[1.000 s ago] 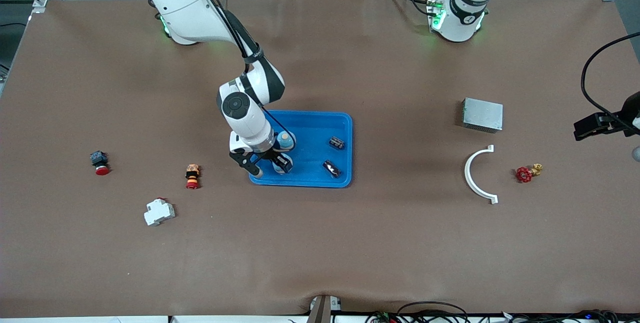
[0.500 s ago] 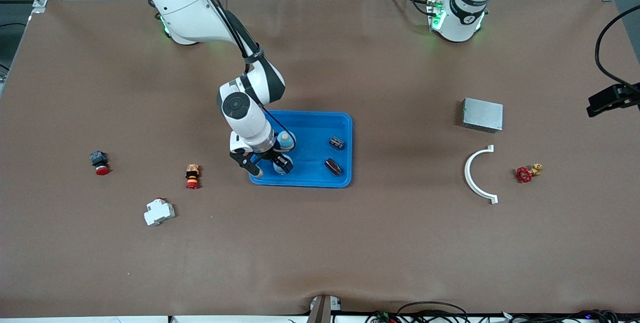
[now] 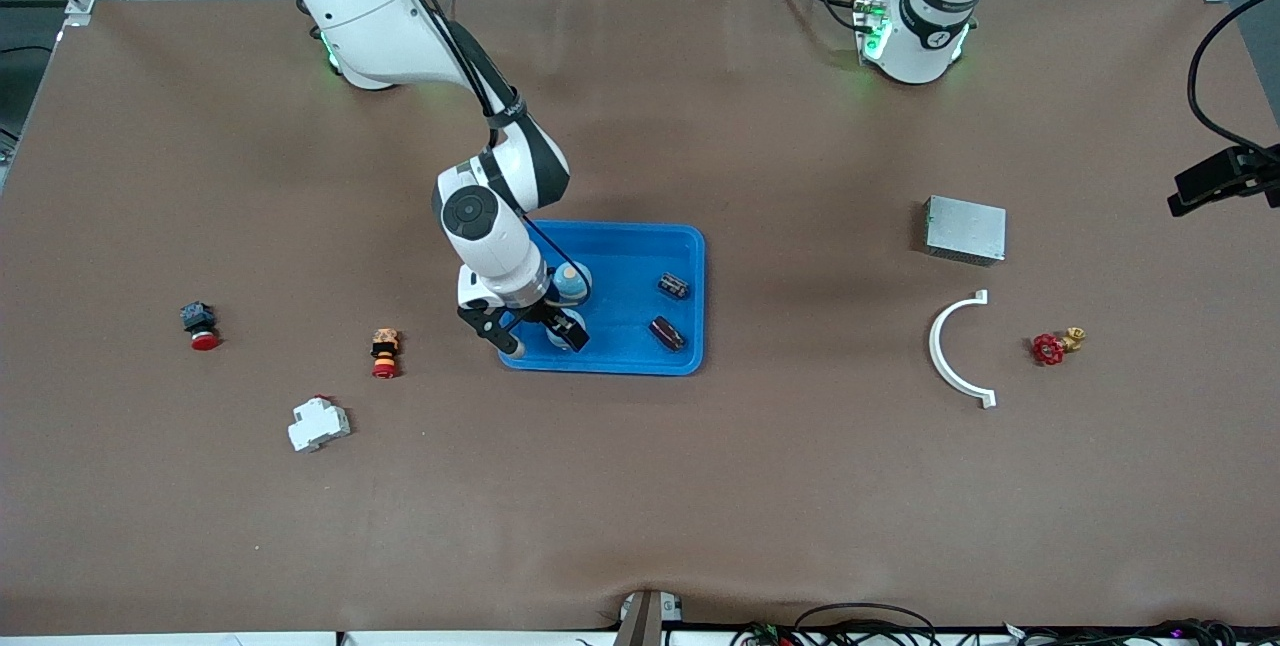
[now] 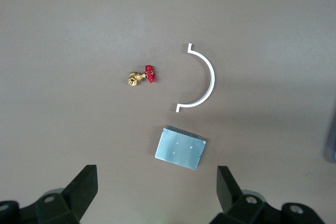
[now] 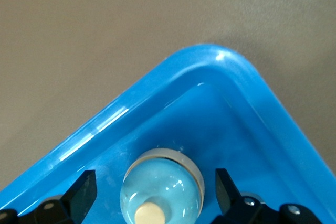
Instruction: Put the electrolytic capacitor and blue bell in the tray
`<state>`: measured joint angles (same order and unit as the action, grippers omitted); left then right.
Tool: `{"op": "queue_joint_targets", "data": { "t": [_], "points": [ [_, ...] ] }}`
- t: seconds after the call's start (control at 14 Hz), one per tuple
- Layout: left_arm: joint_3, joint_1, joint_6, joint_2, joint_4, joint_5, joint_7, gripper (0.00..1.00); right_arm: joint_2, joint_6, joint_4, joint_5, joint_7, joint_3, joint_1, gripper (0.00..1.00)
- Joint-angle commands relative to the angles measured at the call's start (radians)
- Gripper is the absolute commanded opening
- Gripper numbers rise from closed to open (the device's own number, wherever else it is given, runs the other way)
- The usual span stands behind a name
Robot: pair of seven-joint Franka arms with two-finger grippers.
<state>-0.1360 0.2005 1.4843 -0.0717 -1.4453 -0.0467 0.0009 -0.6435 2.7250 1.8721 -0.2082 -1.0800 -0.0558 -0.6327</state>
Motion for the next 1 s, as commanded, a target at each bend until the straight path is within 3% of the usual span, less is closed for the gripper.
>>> {"op": "queue_joint_targets", "data": {
  "t": [0.0, 0.14, 0.57, 0.79, 0.93],
  "points": [
    [0.107, -0.082, 0.031, 0.101, -0.109, 0.028, 0.028, 1.00, 0.030, -0.115, -0.028, -0.003, 0.081, 0.002, 0.048, 1.00],
    [0.171, -0.139, 0.033, 0.139, -0.148, 0.031, 0.025, 1.00, 0.082, -0.249, -0.051, -0.003, 0.158, 0.002, 0.100, 1.00],
    [0.171, -0.138, 0.042, 0.147, -0.141, 0.031, 0.008, 1.00, 0.192, -0.553, -0.131, 0.010, 0.461, -0.013, 0.220, 1.00],
    [0.174, -0.133, 0.044, 0.145, -0.145, 0.031, 0.005, 1.00, 0.252, -0.654, -0.137, 0.076, 0.595, -0.038, 0.271, 1.00],
    [0.174, -0.133, 0.044, 0.145, -0.149, 0.031, 0.005, 1.00, 0.290, -0.720, -0.142, 0.172, 0.611, -0.039, 0.284, 1.00]
  ]
}}
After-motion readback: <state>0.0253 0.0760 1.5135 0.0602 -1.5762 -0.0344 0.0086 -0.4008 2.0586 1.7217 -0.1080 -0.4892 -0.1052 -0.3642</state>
